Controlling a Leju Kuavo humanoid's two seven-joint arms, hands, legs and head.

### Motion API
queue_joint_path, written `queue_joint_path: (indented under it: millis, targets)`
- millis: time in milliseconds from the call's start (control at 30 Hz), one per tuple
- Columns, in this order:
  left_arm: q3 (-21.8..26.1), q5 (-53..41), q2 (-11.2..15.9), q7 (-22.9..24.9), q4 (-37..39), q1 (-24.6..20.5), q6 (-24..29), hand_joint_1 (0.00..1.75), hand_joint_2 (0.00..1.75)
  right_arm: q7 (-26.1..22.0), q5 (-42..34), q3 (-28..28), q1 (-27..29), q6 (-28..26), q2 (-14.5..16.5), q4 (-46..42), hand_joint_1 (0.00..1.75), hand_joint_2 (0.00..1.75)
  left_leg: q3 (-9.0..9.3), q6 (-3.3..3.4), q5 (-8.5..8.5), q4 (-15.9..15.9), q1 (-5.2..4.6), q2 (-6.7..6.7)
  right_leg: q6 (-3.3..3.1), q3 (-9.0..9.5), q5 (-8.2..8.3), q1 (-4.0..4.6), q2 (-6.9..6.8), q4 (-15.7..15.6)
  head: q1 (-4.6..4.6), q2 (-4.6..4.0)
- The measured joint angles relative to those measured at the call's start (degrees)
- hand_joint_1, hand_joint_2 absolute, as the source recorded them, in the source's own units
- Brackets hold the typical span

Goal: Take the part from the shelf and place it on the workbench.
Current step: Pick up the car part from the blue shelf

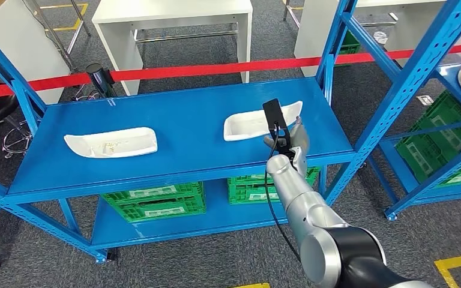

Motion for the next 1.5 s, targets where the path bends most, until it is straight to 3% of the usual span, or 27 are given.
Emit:
queue_joint_path:
  millis: [700, 1233, 1500]
  targets:
    - [0.0, -0.5, 0.0, -0.4, 0.0, -0.6, 0.0, 0.00, 0.00, 10.0, 12.9, 6.5, -6.1, 3.5, -1.0, 2.2, 0.00, 1.75, 0.00, 0.00, 0.00, 0.0, 0.00, -0.01, 0.00, 0.00, 0.00, 0.00, -0.01, 0.0, 0.00, 0.00]
    - [0.4, 0.0, 0.0, -0.7, 0.0, -0.7, 0.0, 0.00, 0.00, 10.4, 14.5, 7.5, -6.7, 4.4, -1.9, 4.5, 0.00, 1.75, -0.01, 0.04, -0.03, 0.0, -0.06, -0.01, 0.03, 0.01, 0.02, -0.09, -0.02, 0.0, 0.00, 0.00]
    - [0.4, -0.1, 0.0, -1.0, 0.0, -0.7, 0.0, 0.00, 0.00, 10.1, 15.0, 7.8, -6.7, 4.4, -1.9, 5.2, 0.00, 1.75, -0.13, 0.47, -0.26, 0.3, -0.33, -0.01, 0.37, 0.05, 0.01, -0.35, -0.03, 0.0, 0.00, 0.00]
